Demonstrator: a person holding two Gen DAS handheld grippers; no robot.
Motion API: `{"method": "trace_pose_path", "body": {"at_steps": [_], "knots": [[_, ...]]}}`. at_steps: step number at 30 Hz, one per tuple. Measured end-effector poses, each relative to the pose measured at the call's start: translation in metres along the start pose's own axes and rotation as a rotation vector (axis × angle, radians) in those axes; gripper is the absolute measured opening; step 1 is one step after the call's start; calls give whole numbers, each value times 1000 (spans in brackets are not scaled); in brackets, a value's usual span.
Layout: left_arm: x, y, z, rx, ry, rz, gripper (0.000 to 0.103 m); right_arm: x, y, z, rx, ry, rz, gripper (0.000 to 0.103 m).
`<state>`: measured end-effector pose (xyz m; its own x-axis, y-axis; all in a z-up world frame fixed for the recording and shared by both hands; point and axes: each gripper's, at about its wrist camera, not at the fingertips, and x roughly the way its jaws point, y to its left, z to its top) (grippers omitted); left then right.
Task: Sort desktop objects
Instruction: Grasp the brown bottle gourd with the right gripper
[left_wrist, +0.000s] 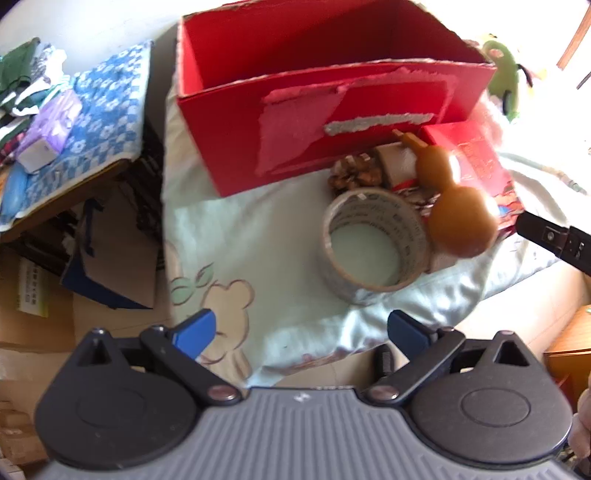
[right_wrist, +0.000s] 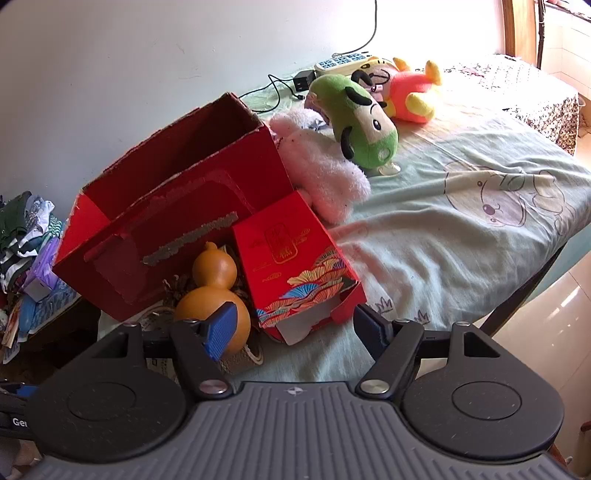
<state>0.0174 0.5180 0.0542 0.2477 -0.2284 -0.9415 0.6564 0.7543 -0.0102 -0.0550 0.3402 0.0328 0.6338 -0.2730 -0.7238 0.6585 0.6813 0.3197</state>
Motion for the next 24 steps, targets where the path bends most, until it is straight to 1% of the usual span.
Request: {"method": "trace_pose_path", "body": {"at_steps": [2,4,7,9,10,11,13,15,18,21,24], "knots": [[-1,-4,2,6,-25,-46,98,-2,0,7,-27,-14,32,73],[-9,-14,6,5,-61,-81,97,1,1,18,-43,-7,81,72],[-22,-24,7,12,-107,-148,97,14,0,36,-52,40,179,67],[-24,-28,12,-9,-124,-182,97,23,3,46,-88,79,231,66],[-24,-30,14,-21,-123,-205,95,27,3,50,-98,98,255,65],[-22,-33,17,-38,-121,-227,91,31,2,54,-105,118,286,63],[-17,-38,18,-56,-110,-260,85,40,3,61,-127,167,340,55],[-11,-46,17,-64,-96,-255,84,49,2,65,-146,225,383,52],[-2,-59,19,-80,-88,-235,77,62,1,70,-171,303,427,48],[0,-68,19,-100,-100,-241,72,70,0,74,-212,354,457,48],[4,-76,24,-124,-124,-207,69,76,1,77,-255,398,488,48]]}}
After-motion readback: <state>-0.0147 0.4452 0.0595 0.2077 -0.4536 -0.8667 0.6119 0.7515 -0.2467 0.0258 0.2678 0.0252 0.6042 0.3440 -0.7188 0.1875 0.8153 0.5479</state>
